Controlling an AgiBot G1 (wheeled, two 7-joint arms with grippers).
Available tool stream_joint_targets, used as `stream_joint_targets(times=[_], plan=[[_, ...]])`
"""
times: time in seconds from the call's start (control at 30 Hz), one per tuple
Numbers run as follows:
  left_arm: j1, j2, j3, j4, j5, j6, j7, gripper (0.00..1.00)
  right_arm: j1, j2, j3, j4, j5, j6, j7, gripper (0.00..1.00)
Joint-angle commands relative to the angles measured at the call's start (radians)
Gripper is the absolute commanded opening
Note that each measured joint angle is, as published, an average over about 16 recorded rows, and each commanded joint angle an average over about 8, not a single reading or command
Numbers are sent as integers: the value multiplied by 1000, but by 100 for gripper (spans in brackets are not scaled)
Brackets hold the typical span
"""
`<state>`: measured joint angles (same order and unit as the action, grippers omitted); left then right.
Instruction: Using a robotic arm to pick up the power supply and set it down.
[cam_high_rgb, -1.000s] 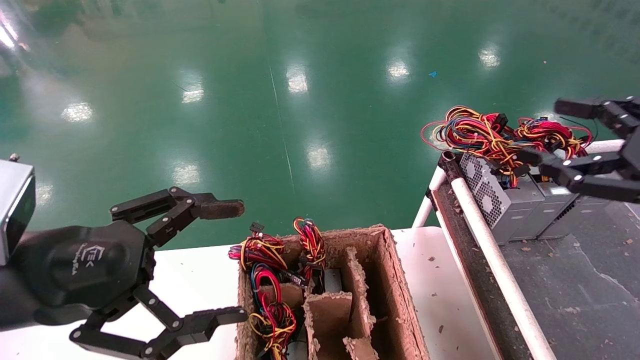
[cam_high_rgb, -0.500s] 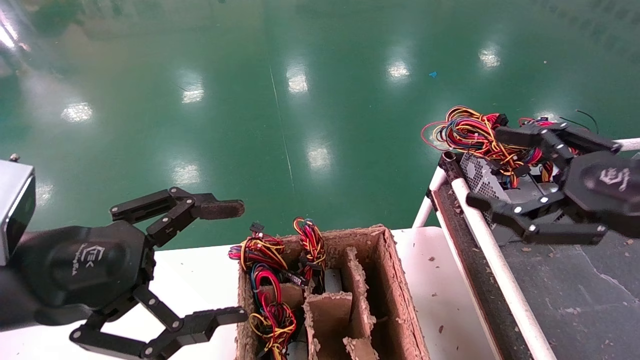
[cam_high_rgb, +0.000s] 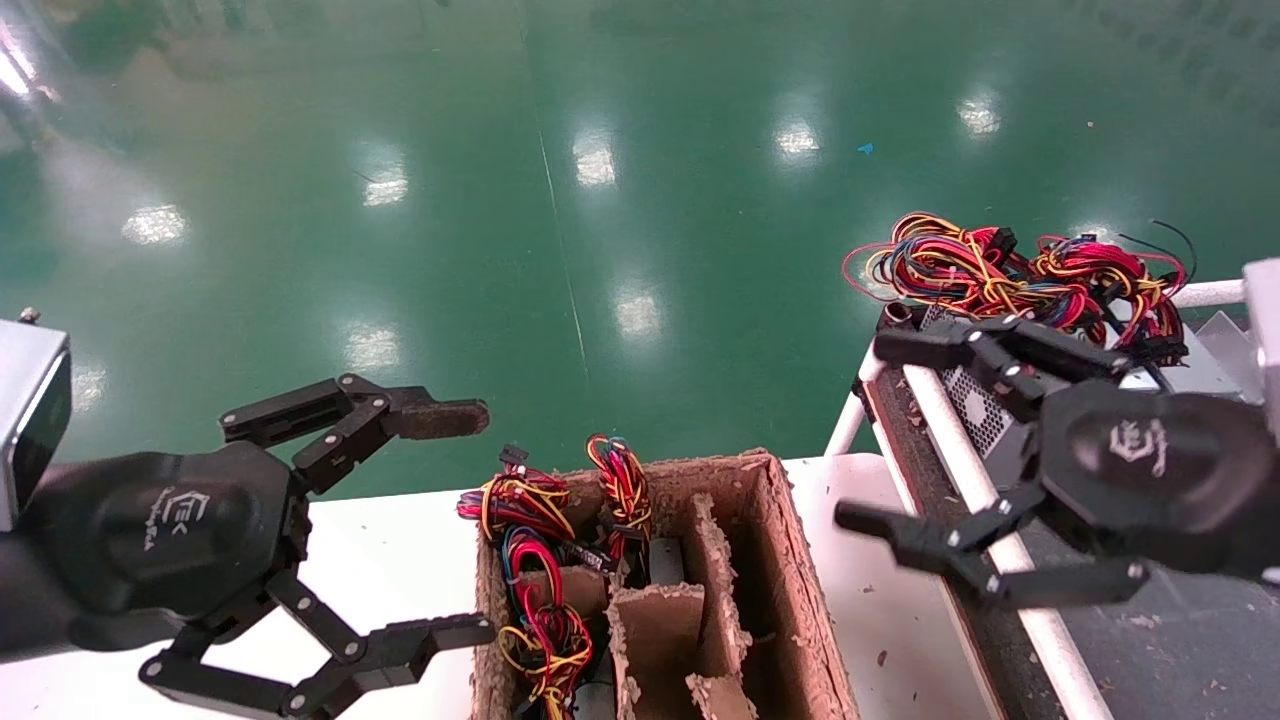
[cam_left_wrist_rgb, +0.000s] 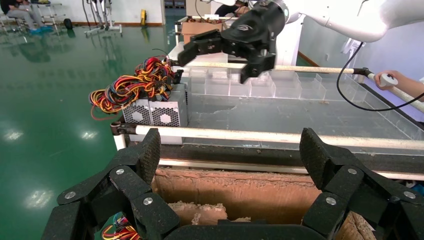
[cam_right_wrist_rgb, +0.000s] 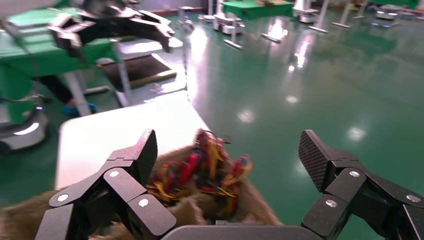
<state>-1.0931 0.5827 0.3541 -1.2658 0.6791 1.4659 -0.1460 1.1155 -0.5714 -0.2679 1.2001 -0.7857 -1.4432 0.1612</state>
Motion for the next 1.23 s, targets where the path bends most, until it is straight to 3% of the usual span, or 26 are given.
stream_joint_targets(times=[0.03,0.47,1.23], plan=[[0,0,0,0,0,0,0,100,-7,-7,-2,15,10,-9,5,100],[0,0,0,0,0,0,0,100,-45,-44,-12,93,61,-58,29,100],[0,0,0,0,0,0,0,100,-43,-41,-13,86,58,-54,27,100]])
